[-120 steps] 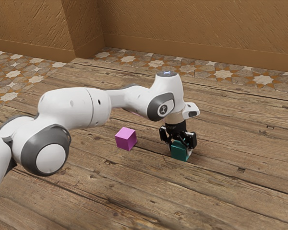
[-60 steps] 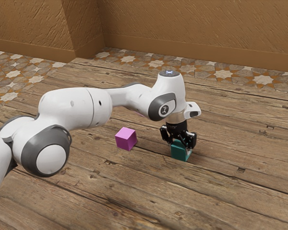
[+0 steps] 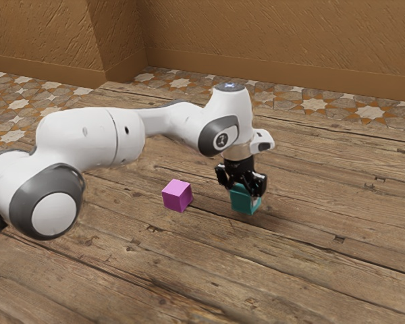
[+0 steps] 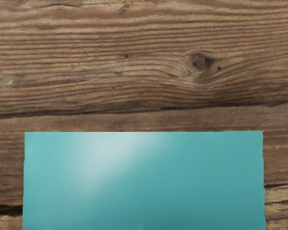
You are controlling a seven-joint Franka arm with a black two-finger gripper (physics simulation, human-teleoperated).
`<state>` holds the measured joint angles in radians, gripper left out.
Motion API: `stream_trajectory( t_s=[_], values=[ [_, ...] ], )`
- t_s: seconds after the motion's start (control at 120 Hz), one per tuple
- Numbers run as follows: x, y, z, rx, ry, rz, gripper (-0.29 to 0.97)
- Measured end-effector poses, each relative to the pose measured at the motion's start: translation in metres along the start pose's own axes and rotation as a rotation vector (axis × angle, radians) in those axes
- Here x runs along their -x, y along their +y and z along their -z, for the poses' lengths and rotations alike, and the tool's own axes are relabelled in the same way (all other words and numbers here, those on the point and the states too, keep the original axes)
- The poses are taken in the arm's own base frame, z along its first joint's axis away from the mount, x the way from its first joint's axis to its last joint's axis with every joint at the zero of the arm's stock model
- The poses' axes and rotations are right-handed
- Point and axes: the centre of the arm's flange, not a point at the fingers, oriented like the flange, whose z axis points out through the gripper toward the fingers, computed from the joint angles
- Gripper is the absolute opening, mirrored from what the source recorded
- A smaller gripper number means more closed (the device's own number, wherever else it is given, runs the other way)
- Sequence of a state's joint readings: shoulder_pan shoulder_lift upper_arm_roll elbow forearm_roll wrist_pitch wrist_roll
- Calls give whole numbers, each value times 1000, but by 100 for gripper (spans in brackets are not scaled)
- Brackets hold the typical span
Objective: Pick up the blue block with one arm, and put the blue block on the pink block with one arm
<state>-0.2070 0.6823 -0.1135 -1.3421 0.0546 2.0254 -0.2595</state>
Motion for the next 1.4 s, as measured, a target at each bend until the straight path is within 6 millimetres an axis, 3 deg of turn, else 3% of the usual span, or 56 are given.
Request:
stream_trajectory(
  t_s=[0.067,0.167,0.333,0.417,0.5,0.667,0.808,1.217,1.4],
  values=[
    [17,-9,9,-9,-10,8,40],
    [31,-46,9,-39,-21,58,40],
    [30,-101,12,-89,-5,132,40],
    [27,-111,21,-108,27,132,40],
    [27,-117,48,-110,77,130,39],
    [27,-171,51,-118,86,189,39],
    [29,-174,36,-117,90,170,38],
    [25,-166,34,-100,123,97,37],
    [33,-178,30,-78,110,89,37]
  ],
)
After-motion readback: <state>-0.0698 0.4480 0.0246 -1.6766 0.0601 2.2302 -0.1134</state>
